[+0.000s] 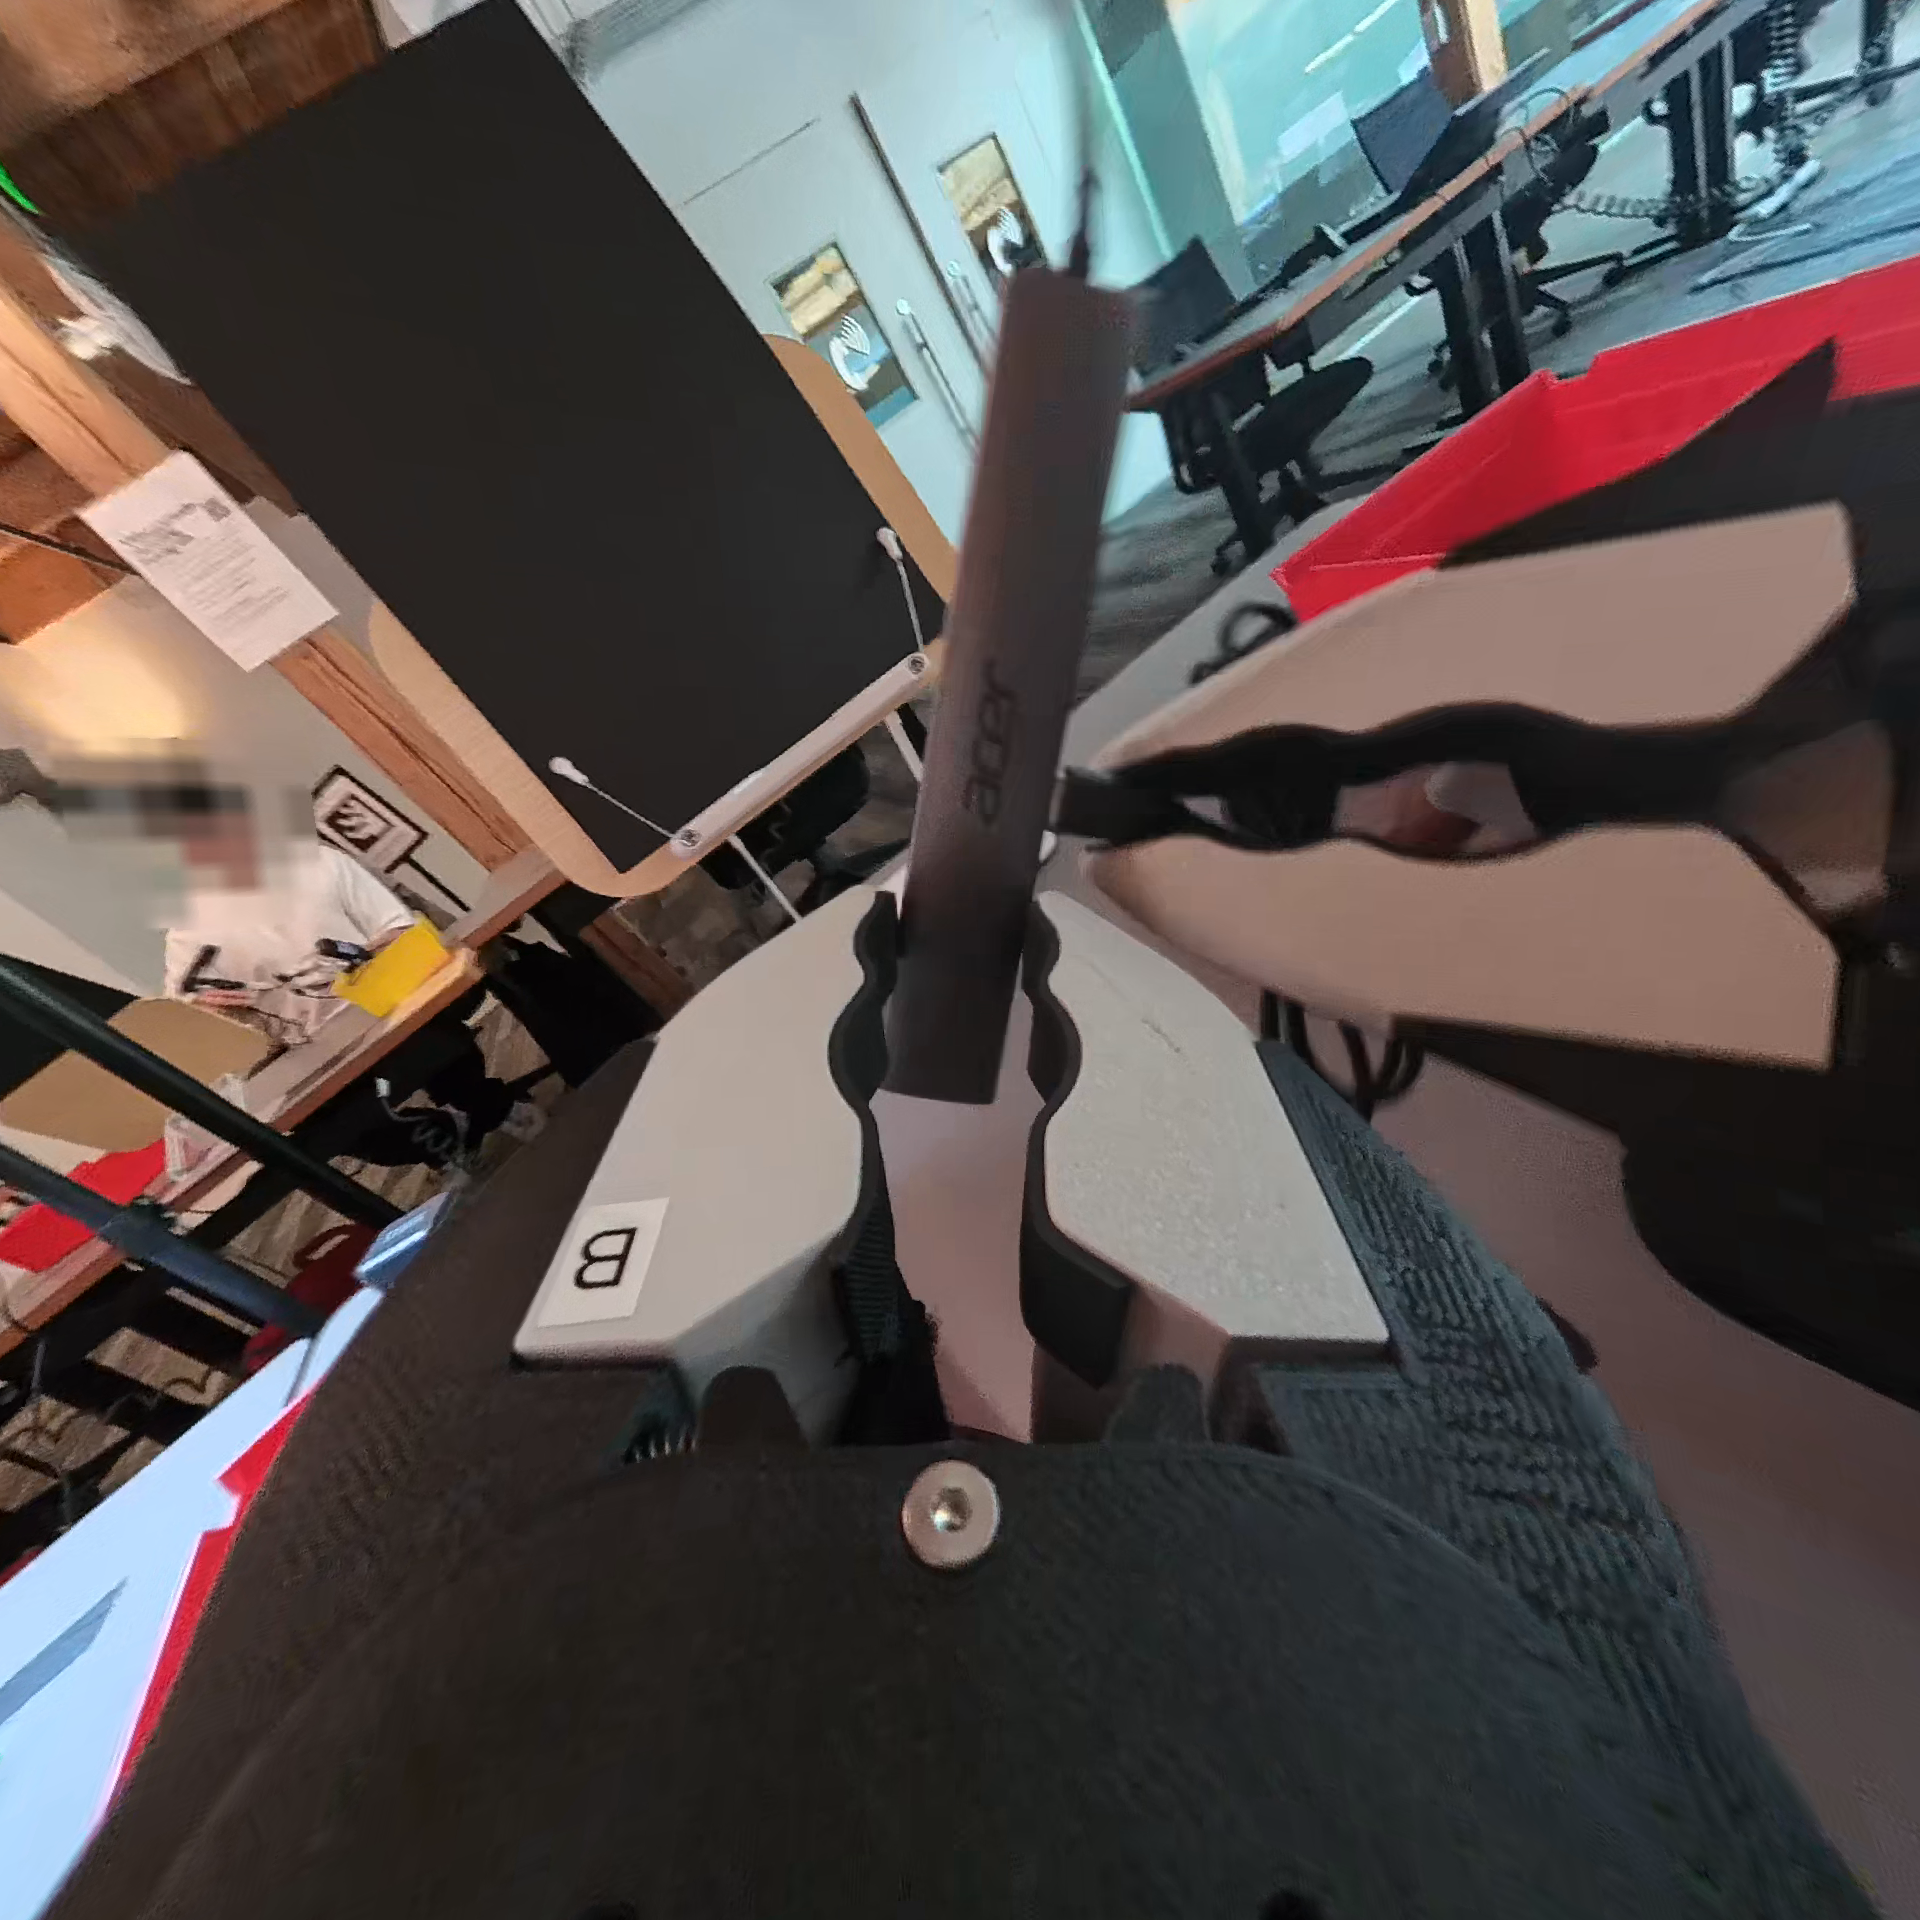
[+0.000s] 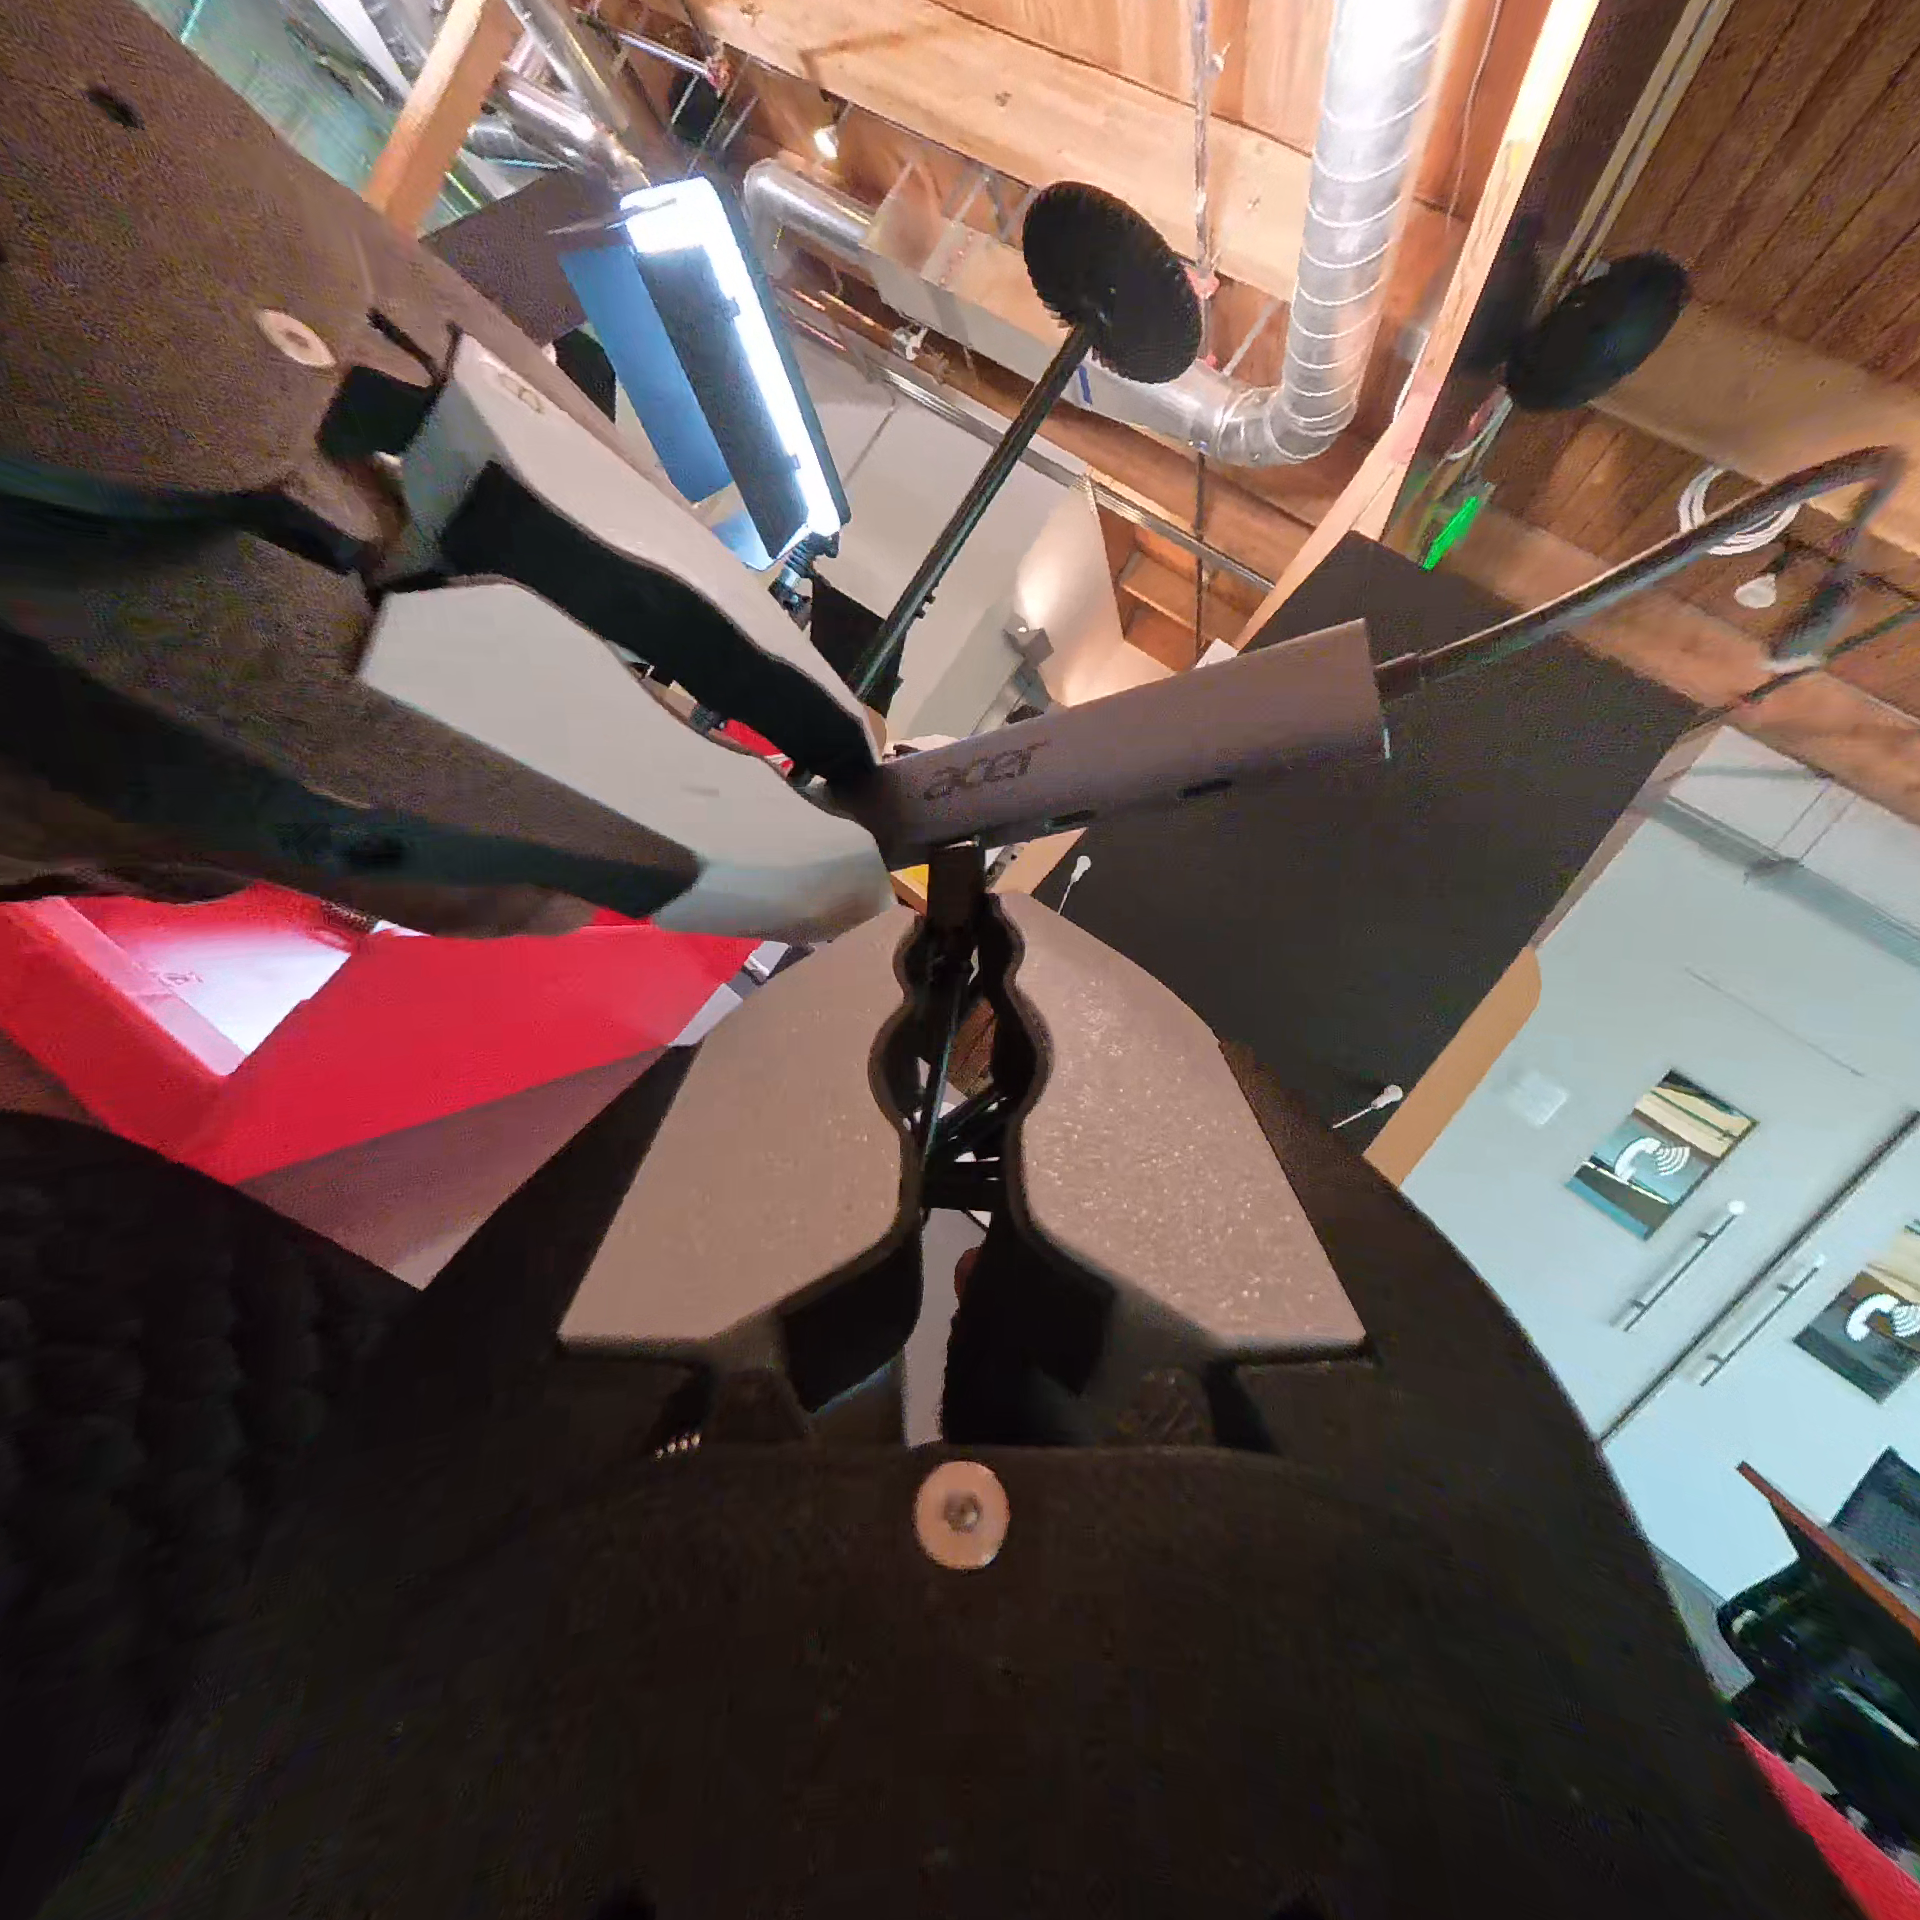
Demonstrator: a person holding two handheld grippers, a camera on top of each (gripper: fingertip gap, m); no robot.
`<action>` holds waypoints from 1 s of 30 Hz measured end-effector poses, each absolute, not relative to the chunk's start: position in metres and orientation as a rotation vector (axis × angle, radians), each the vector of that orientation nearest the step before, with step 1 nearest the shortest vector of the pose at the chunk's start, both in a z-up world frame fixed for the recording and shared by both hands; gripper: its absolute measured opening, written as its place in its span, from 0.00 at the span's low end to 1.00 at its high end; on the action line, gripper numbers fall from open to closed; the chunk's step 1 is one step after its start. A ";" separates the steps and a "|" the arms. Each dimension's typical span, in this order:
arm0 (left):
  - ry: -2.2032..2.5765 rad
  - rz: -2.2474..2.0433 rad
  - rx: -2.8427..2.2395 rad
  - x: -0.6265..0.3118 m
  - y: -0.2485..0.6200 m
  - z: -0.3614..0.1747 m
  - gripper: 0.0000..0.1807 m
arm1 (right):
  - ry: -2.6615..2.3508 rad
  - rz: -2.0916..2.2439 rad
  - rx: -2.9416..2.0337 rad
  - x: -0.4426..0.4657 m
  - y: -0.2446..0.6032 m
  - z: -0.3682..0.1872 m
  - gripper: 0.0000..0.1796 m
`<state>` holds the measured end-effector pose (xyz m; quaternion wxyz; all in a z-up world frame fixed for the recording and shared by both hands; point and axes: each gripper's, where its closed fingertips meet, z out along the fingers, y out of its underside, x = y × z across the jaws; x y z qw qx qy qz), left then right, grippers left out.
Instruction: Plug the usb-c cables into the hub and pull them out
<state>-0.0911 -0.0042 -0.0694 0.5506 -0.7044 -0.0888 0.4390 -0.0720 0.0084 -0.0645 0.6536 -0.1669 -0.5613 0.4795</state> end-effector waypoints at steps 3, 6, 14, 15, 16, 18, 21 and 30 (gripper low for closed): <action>-0.208 0.957 -1.673 -0.087 0.005 -0.071 0.13 | -1.320 1.176 -0.487 -0.077 0.024 -0.066 0.05; -0.245 0.982 -1.676 -0.091 0.001 -0.070 0.13 | -1.286 1.068 -0.486 -0.079 0.021 -0.075 0.05; -0.191 1.004 -1.602 -0.089 -0.004 -0.060 0.13 | -1.277 1.079 -0.441 -0.076 0.017 -0.065 0.03; -0.195 0.960 -1.603 -0.087 -0.002 -0.061 0.13 | -1.279 1.081 -0.436 -0.074 0.018 -0.064 0.03; -0.196 0.911 -1.591 -0.085 -0.002 -0.060 0.13 | -1.281 1.098 -0.428 -0.071 0.018 -0.063 0.03; -0.184 0.847 -1.563 -0.081 -0.002 -0.057 0.13 | -1.276 1.167 -0.417 -0.066 0.016 -0.060 0.02; -0.153 0.777 -1.519 -0.072 -0.003 -0.049 0.13 | -1.280 1.233 -0.403 -0.061 0.013 -0.057 0.02; -0.042 0.822 -1.536 -0.059 -0.008 -0.045 0.16 | -1.242 1.435 -0.304 -0.040 0.003 -0.042 0.02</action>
